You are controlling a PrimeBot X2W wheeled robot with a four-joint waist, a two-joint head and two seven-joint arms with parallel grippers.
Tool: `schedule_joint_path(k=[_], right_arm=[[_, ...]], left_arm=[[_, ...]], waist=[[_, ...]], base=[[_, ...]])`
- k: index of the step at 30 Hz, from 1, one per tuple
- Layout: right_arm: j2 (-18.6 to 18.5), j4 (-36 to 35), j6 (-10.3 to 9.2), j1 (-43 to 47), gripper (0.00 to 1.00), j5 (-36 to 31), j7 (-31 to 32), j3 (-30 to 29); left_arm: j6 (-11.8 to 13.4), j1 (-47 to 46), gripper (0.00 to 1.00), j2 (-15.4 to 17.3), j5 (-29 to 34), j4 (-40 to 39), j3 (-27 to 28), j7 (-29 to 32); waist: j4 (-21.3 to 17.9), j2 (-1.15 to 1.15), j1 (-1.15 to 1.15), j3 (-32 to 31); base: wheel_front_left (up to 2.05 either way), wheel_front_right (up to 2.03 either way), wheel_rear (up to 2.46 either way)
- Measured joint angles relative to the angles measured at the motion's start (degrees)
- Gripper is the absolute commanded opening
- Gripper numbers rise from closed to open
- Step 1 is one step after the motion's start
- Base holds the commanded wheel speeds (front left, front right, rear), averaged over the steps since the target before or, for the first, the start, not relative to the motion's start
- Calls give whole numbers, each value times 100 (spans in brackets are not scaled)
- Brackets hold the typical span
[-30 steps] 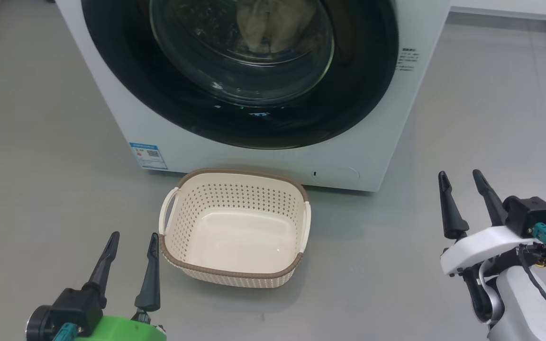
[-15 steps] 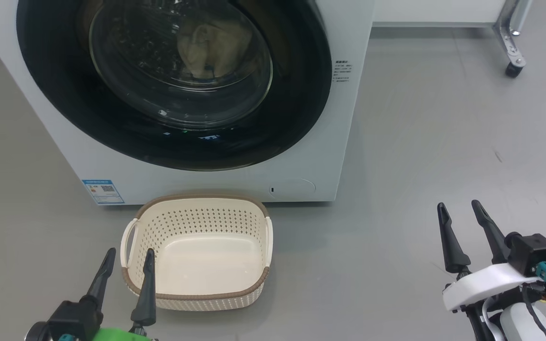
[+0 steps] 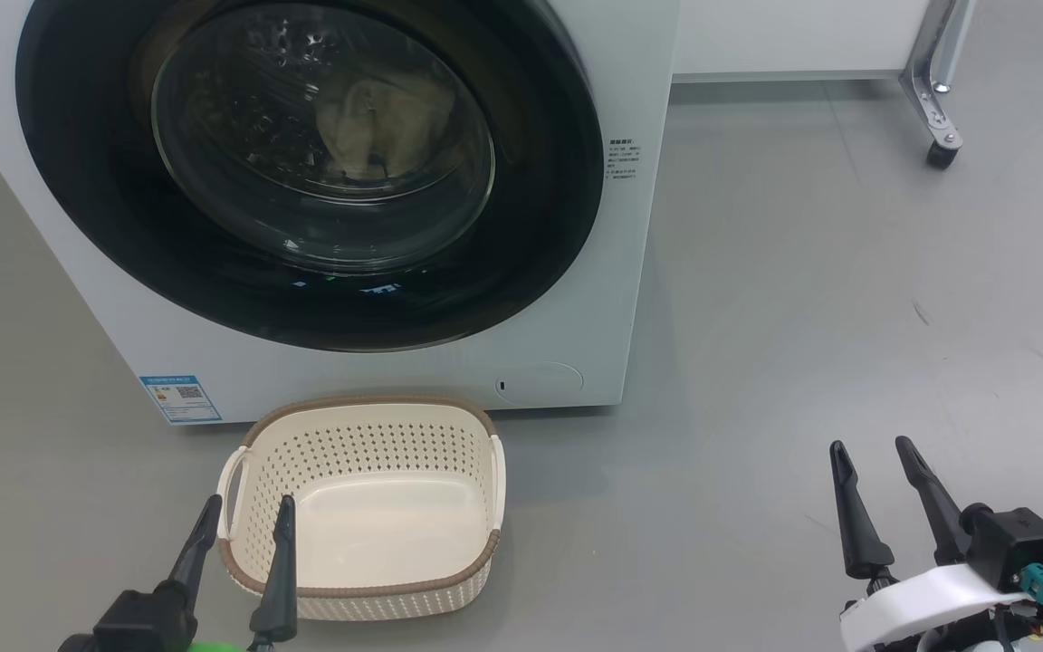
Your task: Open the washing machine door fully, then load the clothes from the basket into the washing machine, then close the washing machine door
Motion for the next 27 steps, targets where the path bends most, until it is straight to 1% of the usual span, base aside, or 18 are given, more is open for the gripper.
schedule_joint_path(k=[1, 5, 8, 16, 24, 27], right_arm=[[3, -30, -30, 40, 100, 0, 0, 1], [4, -153, -32, 151, 100, -22, 0, 3], [4, -259, -77, 161, 100, -51, 0, 3], [4, -427, -85, 372, 100, -57, 0, 11], [-2, -543, -92, 388, 100, -102, 0, 10], [-8, -587, -134, 469, 100, -108, 0, 11]], left_arm=[[0, 17, 100, 0, 0, 19, -1, 0], [0, 18, 100, 0, 0, 22, 0, 0], [-1, 18, 100, 1, 0, 20, 1, 0], [-16, 18, 100, 1, 0, 0, 13, 0], [-25, 18, 100, 1, 0, 1, 13, 0], [-41, 18, 100, 1, 1, 1, 13, 0]], waist=[[-5, 0, 0, -8], [-8, 0, 0, -18], [-10, 0, 0, -19], [-16, 0, 0, -7], [-21, 0, 0, -20], [-24, 0, 0, -31]], base=[[0, 0, 0], [0, 0, 0], [0, 0, 0], [0, 0, 0], [0, 0, 0], [0, 0, 0]])
